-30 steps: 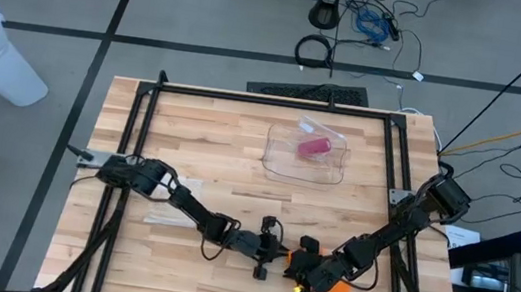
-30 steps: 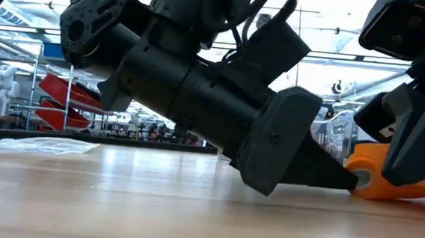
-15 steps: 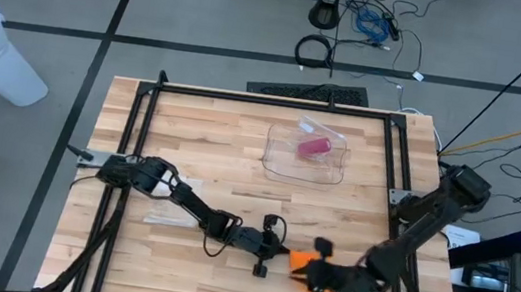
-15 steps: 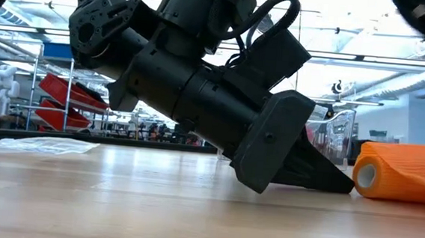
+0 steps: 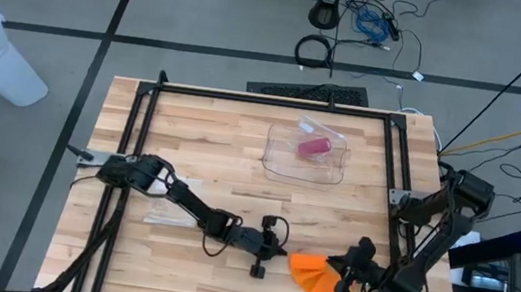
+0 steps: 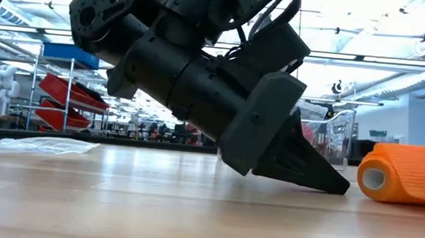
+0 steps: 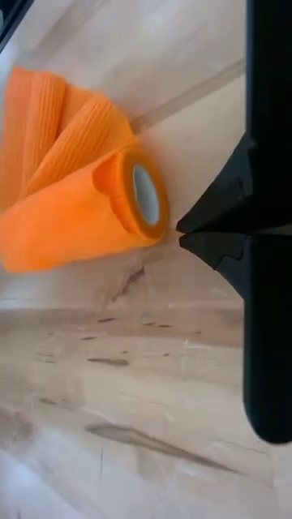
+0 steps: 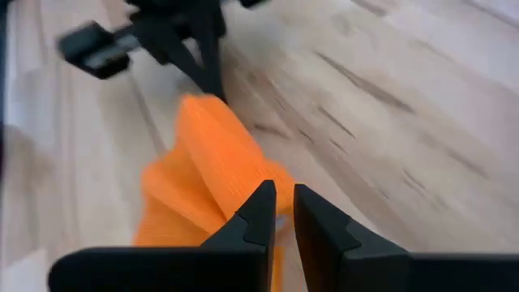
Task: Roll bandage
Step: Roll the orange bandage
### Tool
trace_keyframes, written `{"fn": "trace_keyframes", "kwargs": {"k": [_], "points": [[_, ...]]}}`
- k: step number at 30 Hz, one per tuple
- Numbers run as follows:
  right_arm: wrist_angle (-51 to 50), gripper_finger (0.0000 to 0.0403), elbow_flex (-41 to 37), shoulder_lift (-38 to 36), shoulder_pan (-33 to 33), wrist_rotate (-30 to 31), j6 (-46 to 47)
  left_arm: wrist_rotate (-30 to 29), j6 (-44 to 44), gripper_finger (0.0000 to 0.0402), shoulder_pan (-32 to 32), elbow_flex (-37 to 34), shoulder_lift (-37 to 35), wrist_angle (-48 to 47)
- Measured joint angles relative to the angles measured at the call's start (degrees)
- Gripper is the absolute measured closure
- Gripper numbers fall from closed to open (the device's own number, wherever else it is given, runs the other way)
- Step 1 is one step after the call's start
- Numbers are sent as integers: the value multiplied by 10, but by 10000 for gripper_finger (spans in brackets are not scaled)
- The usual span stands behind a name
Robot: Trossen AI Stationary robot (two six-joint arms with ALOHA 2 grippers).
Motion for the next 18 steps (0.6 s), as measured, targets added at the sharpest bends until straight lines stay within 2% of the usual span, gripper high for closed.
{"fn": "trace_keyframes", "kwargs": {"k": [6,12,15,18], "points": [[45,383,-28,24,5,-15,32,12,4,377,1,0,0,1],[42,390,-27,29,12,-50,35,35,29,307,-2,-2,0,21],[59,390,-27,29,12,-51,24,23,29,275,-2,0,0,26],[79,390,-27,29,6,-53,5,-4,29,264,0,0,0,43]]}}
